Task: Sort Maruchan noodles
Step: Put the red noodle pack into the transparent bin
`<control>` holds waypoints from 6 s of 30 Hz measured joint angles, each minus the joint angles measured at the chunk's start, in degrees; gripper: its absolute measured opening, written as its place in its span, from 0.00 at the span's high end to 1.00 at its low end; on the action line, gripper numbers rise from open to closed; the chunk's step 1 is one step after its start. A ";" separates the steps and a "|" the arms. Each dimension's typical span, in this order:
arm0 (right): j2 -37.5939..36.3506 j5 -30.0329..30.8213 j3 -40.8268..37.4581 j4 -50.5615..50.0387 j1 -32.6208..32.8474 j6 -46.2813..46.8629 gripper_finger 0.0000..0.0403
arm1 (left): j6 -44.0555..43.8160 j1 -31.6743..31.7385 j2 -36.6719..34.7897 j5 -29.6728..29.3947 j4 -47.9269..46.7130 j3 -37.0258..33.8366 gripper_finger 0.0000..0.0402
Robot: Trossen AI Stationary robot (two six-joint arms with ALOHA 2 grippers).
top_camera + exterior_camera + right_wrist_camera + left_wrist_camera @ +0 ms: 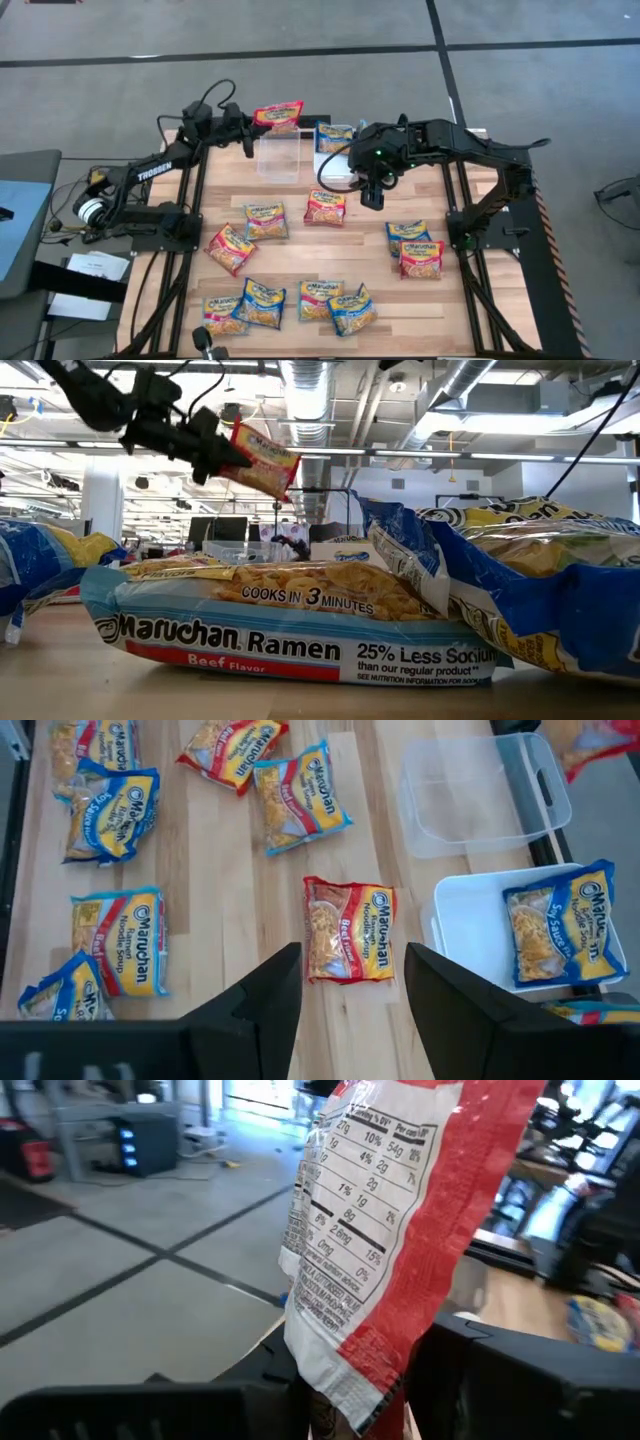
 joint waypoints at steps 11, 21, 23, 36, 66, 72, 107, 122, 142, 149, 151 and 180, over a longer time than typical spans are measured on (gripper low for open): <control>0.02 0.11 -0.02 0.62 2.19 2.56 0.51 | -5.35 0.23 10.94 -1.21 12.47 -3.11 0.76; 0.04 0.13 -0.02 0.69 4.77 3.95 0.51 | -10.53 2.58 20.35 -3.45 18.57 -3.11 0.75; 0.04 0.13 -0.02 0.69 5.04 4.04 0.51 | -10.86 2.66 21.87 -3.67 19.33 -3.11 0.75; 0.04 0.35 -0.02 0.73 5.06 4.02 0.51 | -11.74 2.53 25.81 -6.79 20.88 -3.00 0.75; 0.07 0.33 -0.03 0.75 5.01 3.89 0.51 | -15.83 2.09 25.79 -9.45 18.84 -2.96 0.69; 0.07 0.33 -0.04 0.75 5.01 3.91 0.51 | -15.91 2.09 25.79 -7.07 18.11 -2.96 0.69; 0.07 0.17 -0.02 0.71 5.03 4.00 0.51 | -18.73 1.31 25.79 -7.15 11.73 0.43 0.57; 0.07 0.17 -0.04 0.69 5.06 3.89 0.51 | -18.46 1.46 25.77 -6.59 8.05 2.09 0.50; 0.09 0.19 -0.04 0.69 5.08 3.98 0.51 | -21.52 7.06 25.77 6.53 8.37 4.09 0.50; 0.09 0.20 -0.04 0.67 5.08 3.98 0.51 | -21.86 7.18 25.75 8.43 8.46 6.66 0.50; 0.09 0.19 -0.04 0.67 5.08 3.98 0.51 | -21.88 7.18 25.75 8.43 8.30 6.68 0.50; 0.09 0.20 -0.04 -0.19 7.76 4.96 0.51 | -19.59 6.92 25.52 11.22 1.36 6.70 0.50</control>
